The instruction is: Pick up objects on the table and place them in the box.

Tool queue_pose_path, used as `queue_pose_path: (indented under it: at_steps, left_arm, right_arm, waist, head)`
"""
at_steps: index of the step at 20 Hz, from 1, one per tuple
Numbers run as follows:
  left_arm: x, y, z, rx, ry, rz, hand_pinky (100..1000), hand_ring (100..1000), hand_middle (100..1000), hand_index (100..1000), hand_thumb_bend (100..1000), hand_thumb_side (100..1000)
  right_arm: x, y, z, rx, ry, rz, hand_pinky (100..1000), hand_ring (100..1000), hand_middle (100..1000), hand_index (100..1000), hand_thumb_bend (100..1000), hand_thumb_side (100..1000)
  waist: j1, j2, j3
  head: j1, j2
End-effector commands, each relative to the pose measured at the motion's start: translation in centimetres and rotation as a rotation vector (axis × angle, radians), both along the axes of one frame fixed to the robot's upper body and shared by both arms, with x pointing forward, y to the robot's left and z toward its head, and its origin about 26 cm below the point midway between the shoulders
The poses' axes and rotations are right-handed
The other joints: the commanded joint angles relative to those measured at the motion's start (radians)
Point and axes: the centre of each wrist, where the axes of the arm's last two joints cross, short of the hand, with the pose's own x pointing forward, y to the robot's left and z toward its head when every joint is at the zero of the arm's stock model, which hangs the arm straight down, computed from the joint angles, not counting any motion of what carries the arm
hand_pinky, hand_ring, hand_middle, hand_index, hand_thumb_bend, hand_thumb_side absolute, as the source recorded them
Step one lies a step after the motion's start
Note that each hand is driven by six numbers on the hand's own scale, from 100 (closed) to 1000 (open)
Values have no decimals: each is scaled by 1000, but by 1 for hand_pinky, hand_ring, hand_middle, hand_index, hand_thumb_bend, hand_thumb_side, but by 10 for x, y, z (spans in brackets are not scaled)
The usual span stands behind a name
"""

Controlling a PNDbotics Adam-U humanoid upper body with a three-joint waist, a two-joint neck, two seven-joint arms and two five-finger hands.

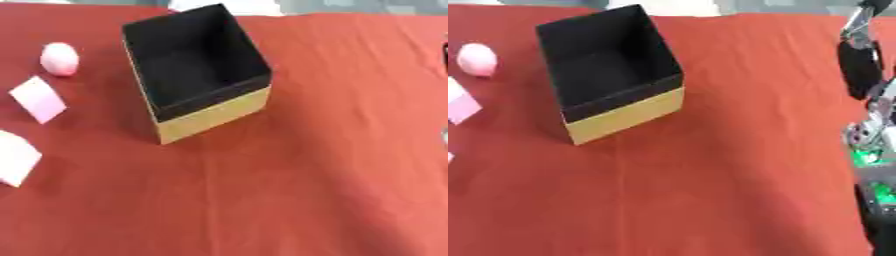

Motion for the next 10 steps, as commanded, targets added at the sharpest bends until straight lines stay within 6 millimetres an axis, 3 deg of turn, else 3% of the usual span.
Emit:
queue_pose_path:
  at_steps: [1, 10]
  left_arm:
    - [-5, 4, 14, 119, -38, 20, 522, 623, 836, 725, 100, 593]
    - [-7, 9, 18, 689, -96, 83, 578, 662, 857, 817, 100, 469]
  right_arm:
    - [-2, -1, 8, -9, -30, -5, 813, 757, 783, 885, 100, 707]
    - [-2, -1, 7, -9, -28, -5, 813, 757, 782, 885, 100, 707]
  waist:
    - [5, -15, 1]
    - [6, -16, 5]
  head:
    - [-2, -1]
    - [20, 9]
